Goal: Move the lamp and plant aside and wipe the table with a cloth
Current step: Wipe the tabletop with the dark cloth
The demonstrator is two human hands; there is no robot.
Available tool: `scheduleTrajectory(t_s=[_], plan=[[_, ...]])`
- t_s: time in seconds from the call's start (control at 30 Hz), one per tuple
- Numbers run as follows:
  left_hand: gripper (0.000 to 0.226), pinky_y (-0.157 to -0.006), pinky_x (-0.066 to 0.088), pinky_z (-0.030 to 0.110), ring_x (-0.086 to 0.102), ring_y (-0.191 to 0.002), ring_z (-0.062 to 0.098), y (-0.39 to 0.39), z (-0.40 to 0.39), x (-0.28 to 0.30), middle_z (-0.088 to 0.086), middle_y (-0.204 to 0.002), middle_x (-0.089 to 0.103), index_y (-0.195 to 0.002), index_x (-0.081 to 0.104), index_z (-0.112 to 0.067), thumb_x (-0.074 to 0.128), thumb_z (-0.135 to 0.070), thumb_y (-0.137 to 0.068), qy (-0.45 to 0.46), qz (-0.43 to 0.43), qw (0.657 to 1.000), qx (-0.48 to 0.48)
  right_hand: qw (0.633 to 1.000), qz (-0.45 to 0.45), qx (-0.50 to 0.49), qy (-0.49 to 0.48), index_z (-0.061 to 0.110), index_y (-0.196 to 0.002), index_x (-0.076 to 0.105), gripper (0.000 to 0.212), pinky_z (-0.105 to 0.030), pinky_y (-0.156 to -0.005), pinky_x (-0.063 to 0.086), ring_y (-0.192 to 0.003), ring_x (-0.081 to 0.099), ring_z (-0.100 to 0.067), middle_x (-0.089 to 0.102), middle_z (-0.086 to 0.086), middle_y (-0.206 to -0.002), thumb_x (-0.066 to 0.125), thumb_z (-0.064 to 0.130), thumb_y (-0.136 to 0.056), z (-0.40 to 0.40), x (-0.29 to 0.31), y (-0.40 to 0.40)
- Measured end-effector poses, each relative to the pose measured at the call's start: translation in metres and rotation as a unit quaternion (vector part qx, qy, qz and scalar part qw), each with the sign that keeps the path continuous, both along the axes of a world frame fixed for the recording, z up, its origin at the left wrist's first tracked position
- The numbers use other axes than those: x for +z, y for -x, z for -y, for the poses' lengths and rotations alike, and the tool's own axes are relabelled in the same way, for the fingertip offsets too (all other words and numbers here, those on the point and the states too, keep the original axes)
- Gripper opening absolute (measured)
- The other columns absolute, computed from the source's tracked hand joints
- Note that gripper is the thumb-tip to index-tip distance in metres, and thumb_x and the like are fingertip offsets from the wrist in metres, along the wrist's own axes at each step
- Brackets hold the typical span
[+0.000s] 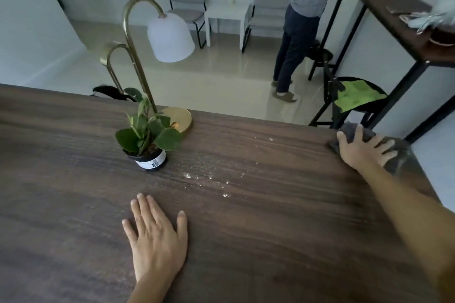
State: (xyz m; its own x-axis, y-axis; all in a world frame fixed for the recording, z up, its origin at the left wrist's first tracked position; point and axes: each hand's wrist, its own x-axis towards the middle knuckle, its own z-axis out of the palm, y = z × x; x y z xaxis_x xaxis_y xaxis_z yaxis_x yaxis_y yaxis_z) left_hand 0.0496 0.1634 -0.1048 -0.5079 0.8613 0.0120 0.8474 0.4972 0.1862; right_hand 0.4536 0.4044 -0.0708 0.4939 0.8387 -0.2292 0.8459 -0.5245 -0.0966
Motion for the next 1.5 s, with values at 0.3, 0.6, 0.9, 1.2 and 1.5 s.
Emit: scheduleTrajectory(t_s=[0.3,0.6,0.9,1.2,1.5], plan=[[0.086,-0.105,0.027,0.062,0.032,-0.139,0.036,0.005,-0.004,-0.010,0.026,-0.148,0.034,-0.137,0.037,0.010,0.033,-0.053,-0.080,-0.023,-0.018,1.000,0.001,0.943,-0.035,0.328,-0.046,0.029,-0.145,0.036,0.060,-0.056,-0.110,0.018,-0.135,0.035,-0.040,0.037,-0.019,-0.150,0.013,0.058,-0.097,-0.062,-0.011,0.325],[0.089,-0.105,0.026,0.064,0.033,-0.138,0.037,0.006,-0.007,-0.004,0.025,-0.148,0.034,-0.136,0.039,0.010,0.031,-0.056,-0.078,-0.023,-0.016,1.000,-0.003,0.941,-0.067,0.325,-0.069,0.028,-0.130,0.047,0.047,-0.049,-0.102,0.029,-0.125,0.046,-0.036,0.051,-0.016,-0.138,0.018,0.048,-0.100,-0.055,-0.005,0.205],[0.090,-0.106,0.023,0.065,0.030,-0.139,0.039,0.004,-0.008,-0.010,0.028,-0.148,0.032,-0.137,0.037,0.012,0.031,-0.056,-0.079,-0.036,-0.017,0.999,-0.005,0.997,0.018,0.049,-0.052,0.029,-0.152,0.025,0.057,-0.057,-0.118,0.005,-0.147,0.007,-0.036,0.016,-0.016,-0.160,0.014,0.051,-0.100,-0.021,-0.018,-0.071],[0.085,-0.106,0.026,0.063,0.027,-0.140,0.039,0.005,-0.005,-0.009,0.028,-0.149,0.031,-0.138,0.034,0.012,0.031,-0.053,-0.084,-0.014,-0.032,0.999,-0.024,0.978,-0.006,0.202,-0.058,0.036,-0.154,0.015,0.058,-0.056,-0.118,-0.003,-0.148,-0.001,-0.038,0.006,-0.011,-0.164,0.009,0.055,-0.099,-0.054,-0.022,0.143],[0.088,-0.116,0.014,0.052,0.008,-0.147,0.029,0.006,-0.001,-0.003,0.019,-0.157,0.016,-0.147,0.017,0.005,0.019,-0.060,-0.087,0.004,-0.037,0.999,-0.021,0.894,-0.032,0.445,-0.044,0.042,-0.154,0.005,0.053,-0.053,-0.119,0.000,-0.149,0.001,-0.034,0.004,-0.007,-0.165,0.010,0.050,-0.102,-0.046,-0.012,0.300]])
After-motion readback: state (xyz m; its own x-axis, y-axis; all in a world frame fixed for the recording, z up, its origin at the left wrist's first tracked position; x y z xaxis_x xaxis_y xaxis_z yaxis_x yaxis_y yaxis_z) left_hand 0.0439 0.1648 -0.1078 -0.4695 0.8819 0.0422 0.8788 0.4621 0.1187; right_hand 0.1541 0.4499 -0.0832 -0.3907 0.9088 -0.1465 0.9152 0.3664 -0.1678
